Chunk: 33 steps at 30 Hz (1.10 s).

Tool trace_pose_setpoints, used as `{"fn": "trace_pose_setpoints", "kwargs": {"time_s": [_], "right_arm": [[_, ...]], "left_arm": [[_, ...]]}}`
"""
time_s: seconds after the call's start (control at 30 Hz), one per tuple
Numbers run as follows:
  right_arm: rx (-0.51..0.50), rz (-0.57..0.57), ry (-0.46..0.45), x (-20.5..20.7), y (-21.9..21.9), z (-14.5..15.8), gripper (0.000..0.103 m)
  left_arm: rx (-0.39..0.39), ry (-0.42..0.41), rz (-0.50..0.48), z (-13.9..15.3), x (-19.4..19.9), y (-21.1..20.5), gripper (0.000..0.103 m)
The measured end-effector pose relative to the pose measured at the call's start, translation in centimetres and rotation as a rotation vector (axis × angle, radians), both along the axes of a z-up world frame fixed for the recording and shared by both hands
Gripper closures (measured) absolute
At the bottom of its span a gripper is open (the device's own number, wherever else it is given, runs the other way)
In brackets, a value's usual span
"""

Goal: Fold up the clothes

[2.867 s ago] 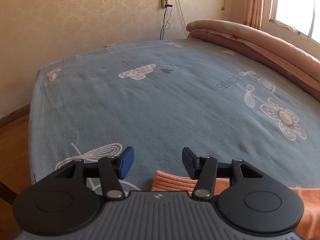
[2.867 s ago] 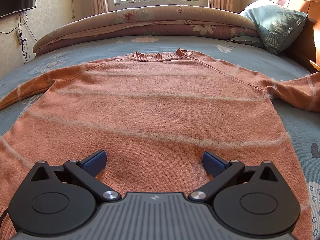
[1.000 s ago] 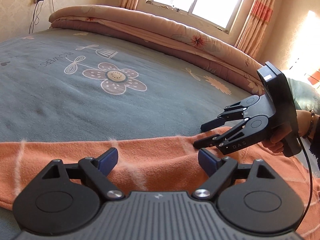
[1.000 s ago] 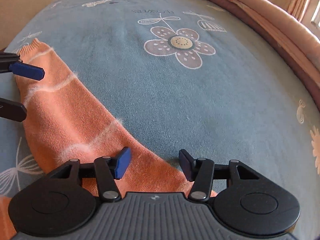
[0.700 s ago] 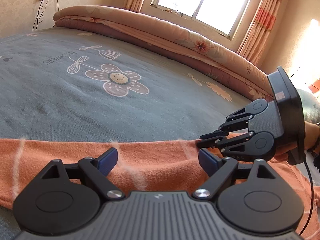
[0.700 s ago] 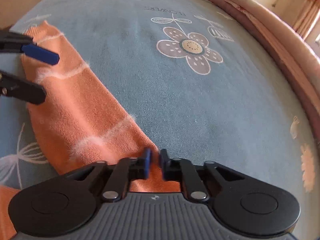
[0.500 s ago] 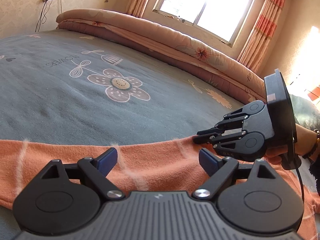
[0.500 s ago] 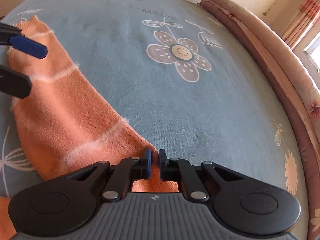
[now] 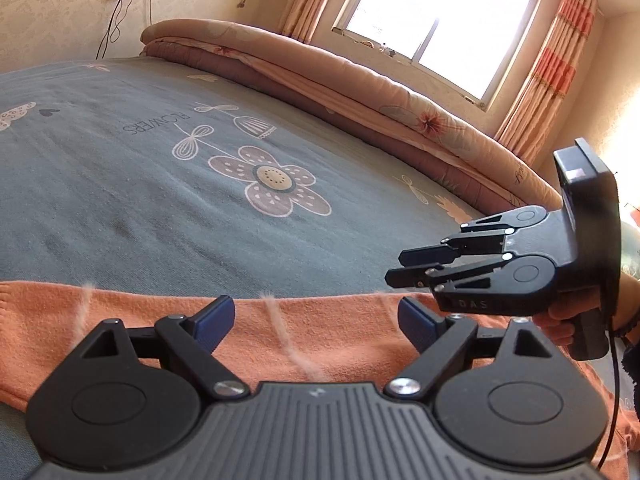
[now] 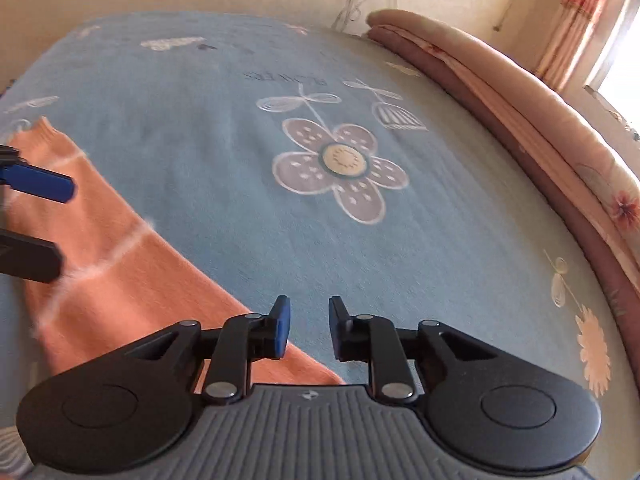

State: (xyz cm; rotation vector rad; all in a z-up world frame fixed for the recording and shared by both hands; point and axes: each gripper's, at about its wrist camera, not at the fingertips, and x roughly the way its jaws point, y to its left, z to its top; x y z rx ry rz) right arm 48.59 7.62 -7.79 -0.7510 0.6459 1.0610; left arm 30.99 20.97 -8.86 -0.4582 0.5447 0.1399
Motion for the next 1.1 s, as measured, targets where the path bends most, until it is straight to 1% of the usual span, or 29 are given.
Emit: {"fn": "trace_pose_setpoints", "kwargs": {"time_s": [0.03, 0.07, 0.1, 0.13, 0.27, 0.4, 0.6, 0.63, 0.67, 0.7, 0.77, 0.83, 0.97, 1.03, 1.1], "right_arm": [[-0.011, 0.031, 0.009, -0.4, 0.4, -0.1, 0.070], [-0.029, 0.069, 0.010, -1.0, 0.8, -0.3, 0.063], [-0.041, 0.093, 0.013, -1.3, 1.2, -0.7, 0.058], [-0.045, 0.100, 0.021, -1.5, 1.4, -1.0, 0.052], [-0.058, 0.128, 0.074, -1.3, 2.1, -2.0, 0.051], [-0.057, 0.147, 0.098, -0.9, 2.5, -2.3, 0.051], [-0.050, 0.128, 0.141, -0.7, 2.3, -2.6, 0.052], [-0.050, 0.126, 0.153, -0.6, 2.3, -2.5, 0.057], [-0.050, 0.124, 0.165, -0.6, 2.3, -2.5, 0.065], [-0.051, 0.131, 0.166, -0.8, 2.3, -2.5, 0.070], [-0.060, 0.151, 0.133, -1.5, 2.3, -2.4, 0.082], [-0.070, 0.153, 0.088, -2.3, 2.3, -2.3, 0.089], [-0.087, 0.124, 0.010, -3.2, 3.1, -2.4, 0.097], [-0.092, 0.102, -0.019, -3.4, 3.6, -2.5, 0.098], [-0.077, 0.065, -0.032, -3.2, 4.1, -2.8, 0.098]], "left_arm": [[-0.002, 0.000, 0.006, 0.1, -0.2, 0.3, 0.014], [-0.004, -0.002, 0.012, 0.2, -0.4, 0.6, 0.014], [-0.008, -0.004, 0.018, 0.3, -0.5, 0.9, 0.014], [-0.010, -0.005, 0.023, 0.3, -0.7, 1.2, 0.012], [-0.025, -0.014, 0.061, 0.4, -1.1, 2.3, 0.011], [-0.052, -0.016, 0.061, 0.3, -1.1, 2.8, 0.011], [-0.030, -0.012, 0.044, 0.3, -1.0, 2.3, 0.011], [-0.033, -0.012, 0.044, 0.3, -1.0, 2.3, 0.011], [-0.035, -0.011, 0.045, 0.3, -0.9, 2.3, 0.011], [-0.037, -0.009, 0.047, 0.2, -0.9, 2.4, 0.011], [-0.038, 0.000, 0.047, 0.0, -0.8, 2.4, 0.011], [-0.036, 0.001, 0.044, 0.0, -0.7, 2.3, 0.011], [-0.035, -0.011, 0.033, 0.2, -0.8, 2.0, 0.011], [-0.030, -0.011, 0.031, 0.2, -0.7, 1.9, 0.011], [-0.027, -0.009, 0.034, 0.1, -0.6, 1.9, 0.011]]}}
